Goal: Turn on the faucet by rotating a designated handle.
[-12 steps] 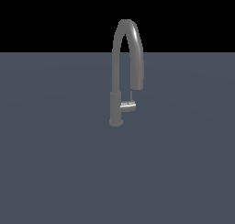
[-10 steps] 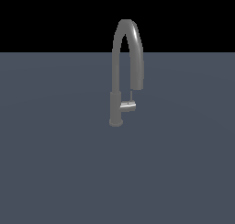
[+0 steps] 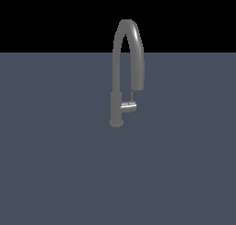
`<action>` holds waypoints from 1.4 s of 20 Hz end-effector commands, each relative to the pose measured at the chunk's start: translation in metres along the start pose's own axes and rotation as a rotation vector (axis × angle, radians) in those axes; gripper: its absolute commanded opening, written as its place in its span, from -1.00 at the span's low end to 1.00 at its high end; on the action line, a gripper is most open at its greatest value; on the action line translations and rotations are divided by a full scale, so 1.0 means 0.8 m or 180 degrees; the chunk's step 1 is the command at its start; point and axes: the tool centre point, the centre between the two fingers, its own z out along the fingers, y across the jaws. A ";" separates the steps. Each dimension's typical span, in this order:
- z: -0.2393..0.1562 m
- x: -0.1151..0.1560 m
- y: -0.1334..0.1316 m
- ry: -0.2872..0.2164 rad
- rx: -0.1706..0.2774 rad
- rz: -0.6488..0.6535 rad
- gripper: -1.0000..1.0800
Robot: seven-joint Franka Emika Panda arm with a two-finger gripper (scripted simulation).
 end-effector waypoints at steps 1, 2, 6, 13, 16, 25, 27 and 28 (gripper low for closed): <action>0.001 0.008 -0.001 -0.0054 0.0042 0.0042 -1.00; 0.001 0.013 -0.001 -0.0080 0.0063 0.0063 -1.00; 0.004 0.033 -0.002 -0.0207 0.0165 0.0164 -1.00; 0.013 0.079 -0.002 -0.0502 0.0402 0.0398 -1.00; 0.018 0.100 -0.001 -0.0636 0.0510 0.0504 -1.00; 0.040 0.162 0.004 -0.1051 0.0845 0.0830 -1.00; 0.047 0.176 0.006 -0.1145 0.0922 0.0904 -1.00; 0.050 0.182 0.007 -0.1192 0.0960 0.0941 -1.00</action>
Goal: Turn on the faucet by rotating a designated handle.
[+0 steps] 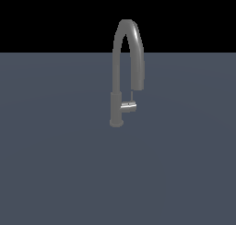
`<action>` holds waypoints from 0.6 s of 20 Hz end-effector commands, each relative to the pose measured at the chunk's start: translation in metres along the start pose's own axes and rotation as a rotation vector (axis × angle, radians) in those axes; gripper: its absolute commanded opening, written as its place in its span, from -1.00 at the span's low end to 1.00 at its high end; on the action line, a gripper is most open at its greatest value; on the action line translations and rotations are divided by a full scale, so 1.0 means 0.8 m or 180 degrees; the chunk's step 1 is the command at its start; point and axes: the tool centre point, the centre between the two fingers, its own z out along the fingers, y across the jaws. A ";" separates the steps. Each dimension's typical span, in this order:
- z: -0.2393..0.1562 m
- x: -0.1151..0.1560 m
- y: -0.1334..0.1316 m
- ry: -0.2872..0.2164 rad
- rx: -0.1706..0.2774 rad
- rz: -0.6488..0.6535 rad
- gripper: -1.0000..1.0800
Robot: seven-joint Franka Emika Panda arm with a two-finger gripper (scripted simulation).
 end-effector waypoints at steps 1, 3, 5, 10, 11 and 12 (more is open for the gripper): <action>0.002 0.019 -0.001 -0.0120 0.0097 0.0094 -1.00; 0.003 0.034 -0.002 -0.0215 0.0175 0.0168 -1.00; 0.006 0.049 -0.002 -0.0312 0.0254 0.0242 -1.00; 0.013 0.087 -0.002 -0.0557 0.0453 0.0430 -1.00; 0.015 0.095 -0.001 -0.0606 0.0494 0.0468 -1.00; 0.017 0.102 -0.001 -0.0656 0.0534 0.0506 -1.00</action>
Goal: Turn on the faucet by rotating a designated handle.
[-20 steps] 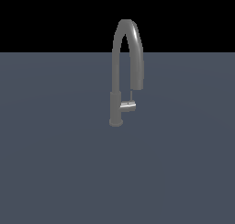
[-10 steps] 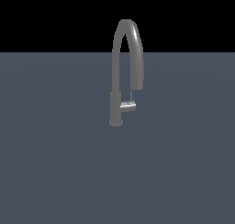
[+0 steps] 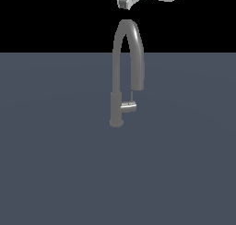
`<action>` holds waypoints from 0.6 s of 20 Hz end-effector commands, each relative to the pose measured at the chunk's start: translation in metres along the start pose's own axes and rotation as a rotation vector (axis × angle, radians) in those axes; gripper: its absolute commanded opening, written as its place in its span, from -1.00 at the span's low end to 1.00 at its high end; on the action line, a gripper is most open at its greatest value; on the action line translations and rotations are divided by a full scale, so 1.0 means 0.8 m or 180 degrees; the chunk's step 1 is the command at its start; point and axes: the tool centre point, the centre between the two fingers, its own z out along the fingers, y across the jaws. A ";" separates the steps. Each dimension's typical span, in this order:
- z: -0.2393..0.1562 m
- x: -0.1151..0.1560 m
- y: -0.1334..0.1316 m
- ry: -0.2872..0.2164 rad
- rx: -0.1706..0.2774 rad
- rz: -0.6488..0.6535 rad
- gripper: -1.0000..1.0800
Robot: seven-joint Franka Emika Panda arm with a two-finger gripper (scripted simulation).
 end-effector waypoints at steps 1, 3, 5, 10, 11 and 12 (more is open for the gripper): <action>0.002 0.020 -0.001 -0.0126 0.0103 0.0095 -1.00; 0.003 0.035 -0.002 -0.0228 0.0185 0.0172 -1.00; 0.006 0.051 -0.002 -0.0330 0.0269 0.0250 -1.00; 0.014 0.091 -0.001 -0.0592 0.0482 0.0448 -1.00; 0.016 0.099 -0.001 -0.0645 0.0525 0.0489 -1.00; 0.018 0.107 0.000 -0.0699 0.0569 0.0530 -1.00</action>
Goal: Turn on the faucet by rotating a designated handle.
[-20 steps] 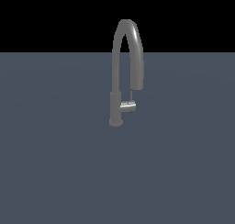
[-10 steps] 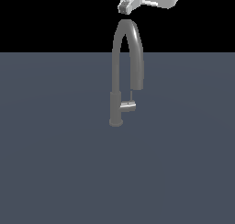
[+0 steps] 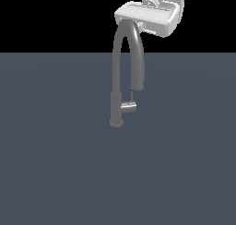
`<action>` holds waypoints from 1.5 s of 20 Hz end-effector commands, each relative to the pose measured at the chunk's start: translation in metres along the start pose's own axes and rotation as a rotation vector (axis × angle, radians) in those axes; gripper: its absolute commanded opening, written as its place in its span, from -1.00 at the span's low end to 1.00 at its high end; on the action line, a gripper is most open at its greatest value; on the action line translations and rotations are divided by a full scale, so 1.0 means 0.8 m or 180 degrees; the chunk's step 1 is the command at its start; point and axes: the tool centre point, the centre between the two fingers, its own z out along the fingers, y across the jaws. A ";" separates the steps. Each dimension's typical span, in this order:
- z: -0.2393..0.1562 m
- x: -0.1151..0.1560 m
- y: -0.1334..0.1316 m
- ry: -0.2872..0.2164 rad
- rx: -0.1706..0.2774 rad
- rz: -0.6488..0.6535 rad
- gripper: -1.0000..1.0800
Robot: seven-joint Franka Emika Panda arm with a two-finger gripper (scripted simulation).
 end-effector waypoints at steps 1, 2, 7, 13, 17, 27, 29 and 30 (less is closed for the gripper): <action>0.002 0.021 -0.001 -0.0138 0.0111 0.0102 -1.00; 0.002 0.029 -0.002 -0.0192 0.0156 0.0143 -1.00; 0.009 0.072 -0.002 -0.0475 0.0387 0.0359 -1.00; 0.023 0.126 0.001 -0.0837 0.0684 0.0638 -1.00; 0.037 0.162 0.005 -0.1094 0.0897 0.0838 -1.00; 0.076 0.231 0.015 -0.1599 0.1320 0.1244 -1.00; 0.082 0.239 0.016 -0.1665 0.1375 0.1297 -1.00; 0.085 0.243 0.017 -0.1691 0.1398 0.1319 -1.00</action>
